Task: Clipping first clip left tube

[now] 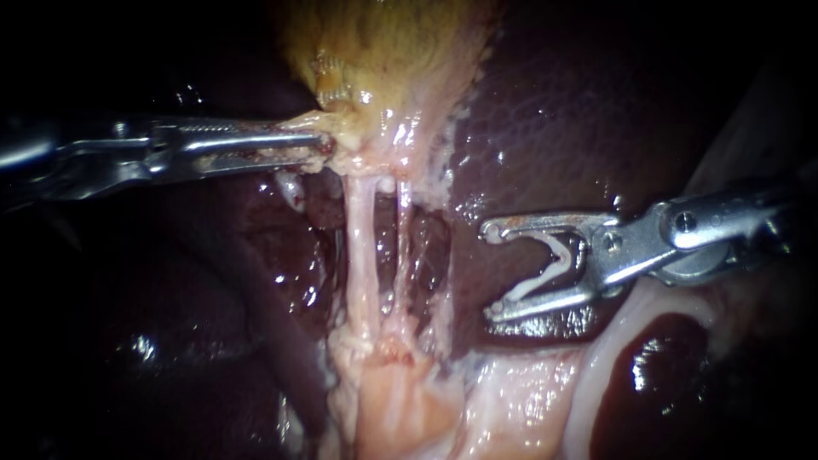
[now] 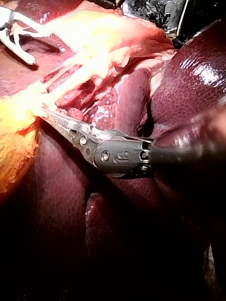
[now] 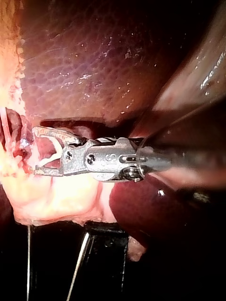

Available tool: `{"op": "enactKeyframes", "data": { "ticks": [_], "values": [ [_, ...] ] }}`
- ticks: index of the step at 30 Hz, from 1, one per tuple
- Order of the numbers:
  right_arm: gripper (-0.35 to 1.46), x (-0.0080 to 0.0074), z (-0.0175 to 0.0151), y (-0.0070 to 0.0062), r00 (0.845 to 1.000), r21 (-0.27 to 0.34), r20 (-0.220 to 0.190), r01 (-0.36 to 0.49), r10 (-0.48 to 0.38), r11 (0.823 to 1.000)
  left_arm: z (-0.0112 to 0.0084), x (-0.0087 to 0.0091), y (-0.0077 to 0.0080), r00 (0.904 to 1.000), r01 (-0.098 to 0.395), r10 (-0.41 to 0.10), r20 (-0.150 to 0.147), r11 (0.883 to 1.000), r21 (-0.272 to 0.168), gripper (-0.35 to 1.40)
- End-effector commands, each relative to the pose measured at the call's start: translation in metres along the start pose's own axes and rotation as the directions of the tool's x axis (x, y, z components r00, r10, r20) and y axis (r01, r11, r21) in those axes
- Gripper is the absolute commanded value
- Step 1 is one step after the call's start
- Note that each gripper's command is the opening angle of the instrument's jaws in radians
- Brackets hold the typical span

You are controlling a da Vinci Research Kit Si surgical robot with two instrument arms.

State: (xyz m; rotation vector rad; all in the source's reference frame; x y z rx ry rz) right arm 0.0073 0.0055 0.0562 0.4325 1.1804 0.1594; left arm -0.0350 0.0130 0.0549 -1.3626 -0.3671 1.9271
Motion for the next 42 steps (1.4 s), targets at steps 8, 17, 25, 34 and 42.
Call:
{"op": "enactKeyframes", "data": {
  "ticks": [8,17,25,34,42],
  "values": [
    [0.5,0.0,0.0,0.0,1.0,0.0,0.0,0.0,0.0,1.0,-0.0036,0.0032,0.0012,0.9999,0.016,-0.016,0.0,1.0,-0.015,-0.35],
    [0.5,0.0005,0.0004,-0.0005,1.0,0.002,0.0,-0.001,0.001,1.0,-0.0078,0.006,0.0029,0.9989,0.031,-0.032,-0.035,0.999,-0.014,-0.35],
    [0.5,0.0032,0.0032,-0.0026,1.0,0.037,-0.008,-0.001,0.002,0.999,-0.0078,0.0056,0.0032,0.9989,0.029,-0.029,-0.036,1.0,-0.013,-0.35],
    [0.5,0.0054,0.0083,-0.0036,0.999,0.038,-0.025,-0.027,0.028,0.999,-0.0075,0.0054,0.0033,0.9989,0.027,-0.028,-0.037,1.0,-0.012,-0.35],
    [0.5,0.0033,0.012,-0.0027,0.998,0.034,-0.02,-0.053,0.053,0.998,-0.0073,0.0054,0.0034,0.9989,0.027,-0.027,-0.037,1.0,-0.011,-0.35]
  ]
}}
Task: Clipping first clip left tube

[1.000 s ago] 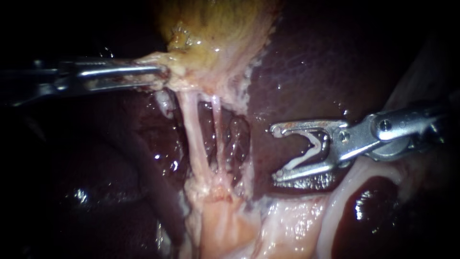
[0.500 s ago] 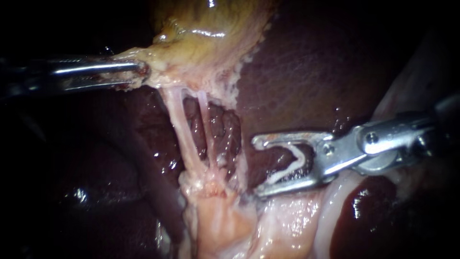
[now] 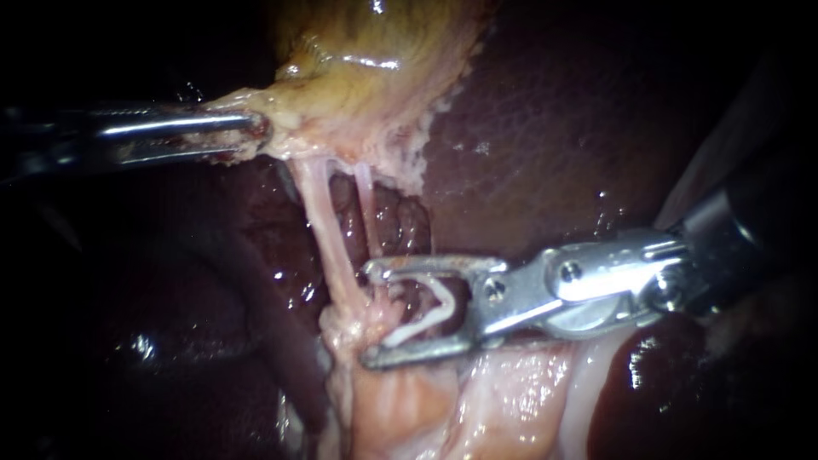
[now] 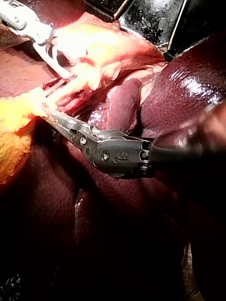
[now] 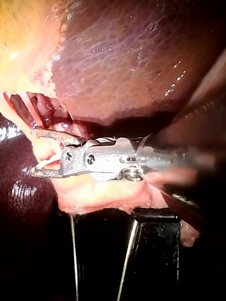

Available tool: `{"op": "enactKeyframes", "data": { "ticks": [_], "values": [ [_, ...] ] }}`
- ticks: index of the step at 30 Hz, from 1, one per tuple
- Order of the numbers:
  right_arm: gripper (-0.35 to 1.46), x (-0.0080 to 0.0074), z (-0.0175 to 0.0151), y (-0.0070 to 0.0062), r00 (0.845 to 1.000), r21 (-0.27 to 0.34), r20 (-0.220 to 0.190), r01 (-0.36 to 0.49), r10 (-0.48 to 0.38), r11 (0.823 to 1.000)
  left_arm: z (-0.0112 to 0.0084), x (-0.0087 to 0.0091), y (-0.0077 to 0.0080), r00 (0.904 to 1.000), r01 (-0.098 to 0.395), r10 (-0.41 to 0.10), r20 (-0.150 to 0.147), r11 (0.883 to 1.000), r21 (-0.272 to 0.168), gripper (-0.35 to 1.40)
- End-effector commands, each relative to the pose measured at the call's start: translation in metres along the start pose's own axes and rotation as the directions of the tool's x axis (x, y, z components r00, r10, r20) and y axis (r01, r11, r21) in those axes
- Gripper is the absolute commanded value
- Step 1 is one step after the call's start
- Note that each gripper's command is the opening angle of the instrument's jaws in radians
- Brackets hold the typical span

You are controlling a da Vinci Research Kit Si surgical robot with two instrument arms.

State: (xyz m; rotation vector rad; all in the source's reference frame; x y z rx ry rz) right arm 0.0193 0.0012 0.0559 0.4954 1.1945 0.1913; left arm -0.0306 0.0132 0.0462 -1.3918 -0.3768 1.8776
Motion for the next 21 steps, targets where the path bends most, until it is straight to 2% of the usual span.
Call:
{"op": "enactKeyframes", "data": {
  "ticks": [1,12,18,21],
  "values": [
    [0.5,-0.0003,0.0003,0.0002,1.0,-0.004,0.001,-0.003,0.003,1.0,0.0,0.0,0.0,1.0,0.0,0.0,0.0,1.0,0.001,-0.35],
    [0.5,-0.0028,0.0031,0.0024,1.0,-0.017,0.015,0.003,-0.002,1.0,0.0,0.0,0.0001,1.0,0.0,0.0,0.0,1.0,0.001,-0.35],
    [0.5,-0.0026,0.0054,0.0026,1.0,0.014,0.015,-0.003,0.003,1.0,0.0002,0.0,0.0001,1.0,0.0,0.0,0.0,1.0,0.002,-0.35],
    [0.5,-0.0024,0.0066,0.0026,1.0,0.029,0.003,-0.006,0.006,1.0,0.0003,0.0,0.0001,1.0,0.0,0.0,0.0,1.0,0.002,-0.35]
  ]
}}
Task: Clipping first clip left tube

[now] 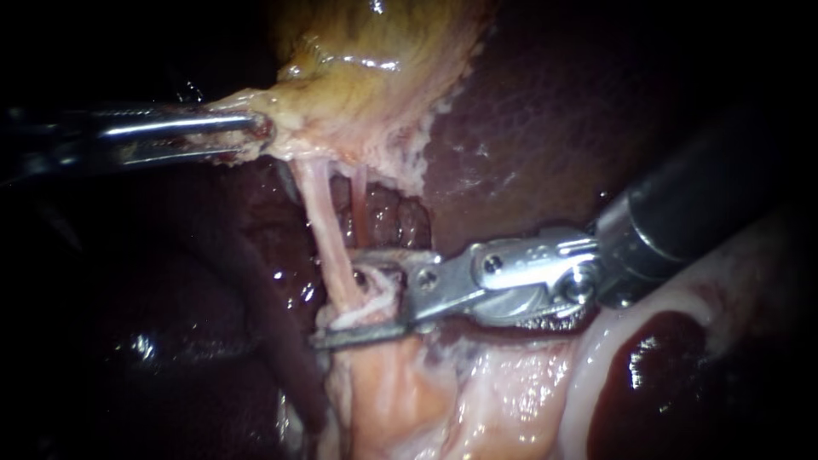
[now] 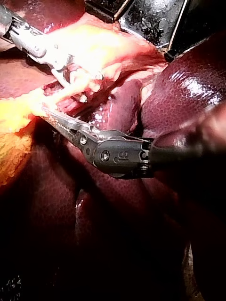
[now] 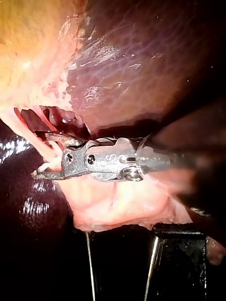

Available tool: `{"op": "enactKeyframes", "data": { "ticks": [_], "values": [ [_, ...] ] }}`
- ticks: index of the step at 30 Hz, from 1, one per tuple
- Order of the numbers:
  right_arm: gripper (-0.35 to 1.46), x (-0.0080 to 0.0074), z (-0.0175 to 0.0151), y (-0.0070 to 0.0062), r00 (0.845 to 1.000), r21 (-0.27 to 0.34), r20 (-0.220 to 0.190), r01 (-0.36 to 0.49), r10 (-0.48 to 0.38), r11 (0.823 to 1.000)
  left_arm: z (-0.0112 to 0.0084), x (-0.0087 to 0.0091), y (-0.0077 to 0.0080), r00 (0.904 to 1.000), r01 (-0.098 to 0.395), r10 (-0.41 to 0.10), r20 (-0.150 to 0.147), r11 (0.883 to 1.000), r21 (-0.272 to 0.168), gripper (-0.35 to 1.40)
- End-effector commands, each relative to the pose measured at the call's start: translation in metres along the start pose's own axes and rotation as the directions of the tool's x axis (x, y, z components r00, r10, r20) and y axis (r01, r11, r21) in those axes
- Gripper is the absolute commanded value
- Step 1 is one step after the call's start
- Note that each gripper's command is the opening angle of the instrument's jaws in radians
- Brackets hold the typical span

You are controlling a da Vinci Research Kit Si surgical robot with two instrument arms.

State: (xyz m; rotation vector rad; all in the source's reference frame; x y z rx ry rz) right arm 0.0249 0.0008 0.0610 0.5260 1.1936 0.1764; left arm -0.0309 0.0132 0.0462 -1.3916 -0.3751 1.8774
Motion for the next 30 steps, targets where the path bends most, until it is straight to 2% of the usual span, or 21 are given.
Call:
{"op": "enactKeyframes", "data": {
  "ticks": [1,7,13,17,21,30],
  "values": [
    [0.5,0.0,0.0005,-0.0001,1.0,0.005,-0.008,-0.005,0.005,1.0,0.0,0.0,0.0,1.0,0.0,0.0,0.0,1.0,0.001,-0.35],
    [0.5,0.0002,0.002,-0.0013,0.999,0.047,-0.034,-0.018,0.019,0.999,0.0,0.0,0.0,1.0,0.0,0.0,0.0,1.0,0.001,-0.35],
    [0.49,0.0019,0.0024,-0.0037,0.998,0.091,-0.061,-0.02,0.026,0.996,0.0,0.0,0.0,1.0,0.0,0.0,0.0,1.0,0.001,-0.35],
    [0.49,0.003,0.0028,-0.0049,0.998,0.105,-0.064,-0.02,0.027,0.994,0.0,0.0,0.0,1.0,0.0,0.0,0.0,1.0,0.001,-0.35],
    [0.46,0.0034,0.0029,-0.0054,0.997,0.108,-0.063,-0.031,0.038,0.994,0.0001,0.0,0.0,1.0,0.0,0.0,0.0,1.0,0.001,-0.35],
    [0.28,0.0033,0.0029,-0.0052,0.994,0.103,-0.058,-0.085,0.091,0.991,0.0001,0.0,0.0,1.0,0.001,-0.001,0.0,1.0,0.001,-0.35]
  ]
}}
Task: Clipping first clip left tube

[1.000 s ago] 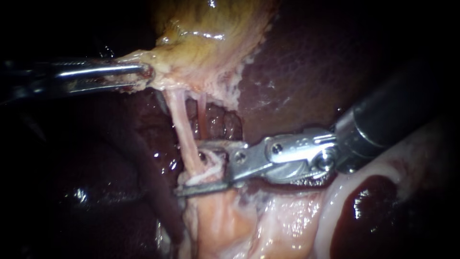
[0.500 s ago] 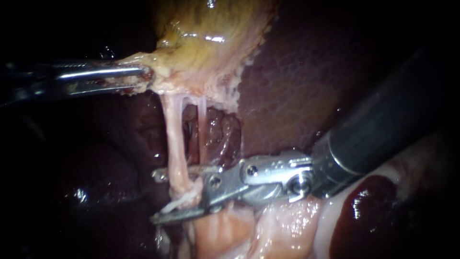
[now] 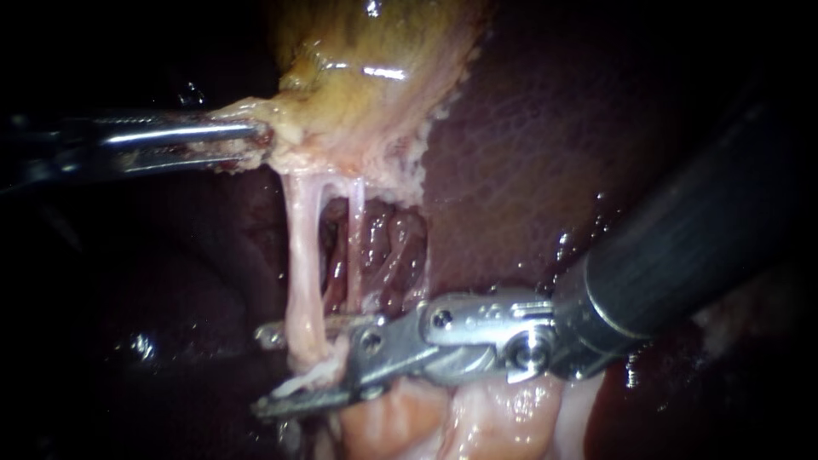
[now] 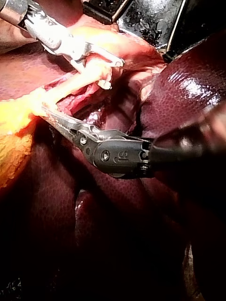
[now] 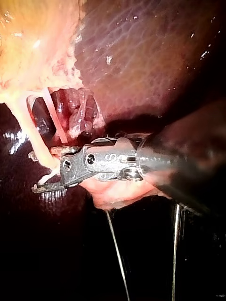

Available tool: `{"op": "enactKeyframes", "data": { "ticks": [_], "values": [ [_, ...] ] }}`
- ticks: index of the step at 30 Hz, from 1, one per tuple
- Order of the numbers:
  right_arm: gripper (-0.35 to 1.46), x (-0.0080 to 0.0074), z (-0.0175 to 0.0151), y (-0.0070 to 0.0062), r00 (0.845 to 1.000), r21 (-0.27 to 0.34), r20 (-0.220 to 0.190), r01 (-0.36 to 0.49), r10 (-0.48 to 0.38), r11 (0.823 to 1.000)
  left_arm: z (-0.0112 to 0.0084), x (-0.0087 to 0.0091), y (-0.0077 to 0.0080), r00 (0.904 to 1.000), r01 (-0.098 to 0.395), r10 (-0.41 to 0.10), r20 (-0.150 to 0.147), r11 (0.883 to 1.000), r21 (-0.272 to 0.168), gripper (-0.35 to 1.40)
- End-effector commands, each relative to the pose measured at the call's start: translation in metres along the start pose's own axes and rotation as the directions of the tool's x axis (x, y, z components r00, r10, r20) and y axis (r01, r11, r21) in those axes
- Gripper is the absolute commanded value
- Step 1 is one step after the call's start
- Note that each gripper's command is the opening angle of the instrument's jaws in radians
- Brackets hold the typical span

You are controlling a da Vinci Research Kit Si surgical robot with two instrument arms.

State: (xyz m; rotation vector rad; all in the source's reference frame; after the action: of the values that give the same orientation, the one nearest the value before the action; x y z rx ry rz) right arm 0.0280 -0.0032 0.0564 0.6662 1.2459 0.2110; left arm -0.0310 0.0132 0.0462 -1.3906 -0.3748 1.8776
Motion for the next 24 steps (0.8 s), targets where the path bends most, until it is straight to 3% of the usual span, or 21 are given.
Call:
{"op": "enactKeyframes", "data": {
  "ticks": [1,15,20,24],
  "values": [
    [0.26,-0.0001,0.0,0.0,1.0,0.0,0.001,-0.005,0.005,1.0,0.0,0.0,0.0,1.0,0.0,0.0,0.0,1.0,0.001,-0.35],
    [-0.17,-0.0002,-0.0001,0.0001,1.0,-0.001,0.0,-0.023,0.023,1.0,0.0,0.0001,0.0,1.0,0.001,-0.001,0.0,1.0,0.001,-0.35],
    [-0.35,-0.0002,-0.0002,0.0001,0.998,-0.003,-0.003,-0.07,0.07,0.998,0.0,0.0001,0.0,1.0,0.001,-0.001,0.0,1.0,0.001,-0.35],
    [-0.35,-0.0003,-0.0003,0.0,0.995,-0.006,0.014,-0.1,0.1,0.995,0.0,0.0001,0.0,1.0,0.001,-0.001,0.0,1.0,0.0,-0.35]
  ]
}}
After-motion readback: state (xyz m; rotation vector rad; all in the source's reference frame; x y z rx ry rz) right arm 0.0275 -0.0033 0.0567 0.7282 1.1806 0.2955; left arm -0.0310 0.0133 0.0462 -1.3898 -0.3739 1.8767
